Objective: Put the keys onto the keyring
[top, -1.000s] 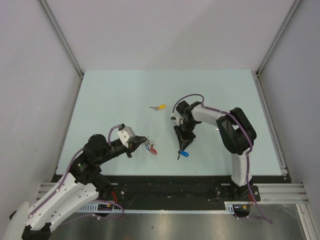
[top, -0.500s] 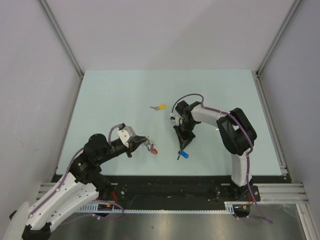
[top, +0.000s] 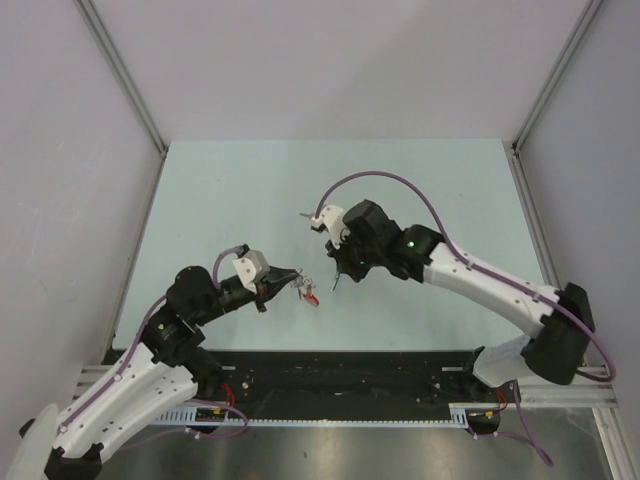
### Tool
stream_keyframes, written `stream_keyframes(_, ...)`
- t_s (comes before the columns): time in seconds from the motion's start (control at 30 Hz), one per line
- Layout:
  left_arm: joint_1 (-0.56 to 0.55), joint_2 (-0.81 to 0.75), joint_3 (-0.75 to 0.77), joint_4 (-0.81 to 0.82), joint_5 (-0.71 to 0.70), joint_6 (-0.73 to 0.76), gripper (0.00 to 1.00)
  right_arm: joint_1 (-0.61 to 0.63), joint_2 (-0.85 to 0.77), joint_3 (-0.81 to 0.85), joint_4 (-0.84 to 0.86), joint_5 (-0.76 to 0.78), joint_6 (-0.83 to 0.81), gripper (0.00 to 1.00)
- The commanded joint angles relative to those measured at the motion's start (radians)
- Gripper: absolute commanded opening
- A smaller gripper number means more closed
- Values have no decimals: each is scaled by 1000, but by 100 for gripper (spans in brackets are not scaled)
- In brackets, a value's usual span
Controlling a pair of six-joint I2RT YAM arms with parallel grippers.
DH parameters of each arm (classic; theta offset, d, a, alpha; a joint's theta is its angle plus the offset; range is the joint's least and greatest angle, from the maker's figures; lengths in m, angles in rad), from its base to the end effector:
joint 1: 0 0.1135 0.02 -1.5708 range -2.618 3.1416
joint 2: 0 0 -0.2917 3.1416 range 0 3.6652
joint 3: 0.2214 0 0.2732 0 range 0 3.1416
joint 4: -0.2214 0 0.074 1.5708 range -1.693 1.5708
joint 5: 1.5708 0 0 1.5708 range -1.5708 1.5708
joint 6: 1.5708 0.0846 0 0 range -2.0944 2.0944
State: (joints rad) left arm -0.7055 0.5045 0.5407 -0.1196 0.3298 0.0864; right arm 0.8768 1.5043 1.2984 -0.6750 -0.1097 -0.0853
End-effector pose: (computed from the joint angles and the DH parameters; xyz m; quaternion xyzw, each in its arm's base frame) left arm 0.1210 -0.1391 0.3113 0.3825 0.6270 -0.3185 0.5993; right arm 0.2324 0.2937 0.2869 -0.4512 0.8245 0.1778 0.2917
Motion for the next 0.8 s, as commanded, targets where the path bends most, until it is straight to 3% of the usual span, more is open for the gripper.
stream_keyframes(0.0, 8, 0, 51, 115, 54, 35, 0, 65, -188, -97, 192, 151, -129, 0)
stream_keyframes(0.2, 8, 51, 91, 245, 126, 38, 0, 146, -443, -257, 437, 251, -237, 0)
stream_keyframes(0.33, 12, 86, 61, 443, 289, -8, 0, 177, -535, -283, 445, 278, -284, 0)
stream_keyframes(0.57, 70, 236, 120, 560, 524, -57, 0, 154, -697, -330, 482, 78, -284, 0)
stream_keyframes(0.77, 115, 319, 157, 531, 632, -10, 0, 131, -717, -335, 468, -71, -327, 0)
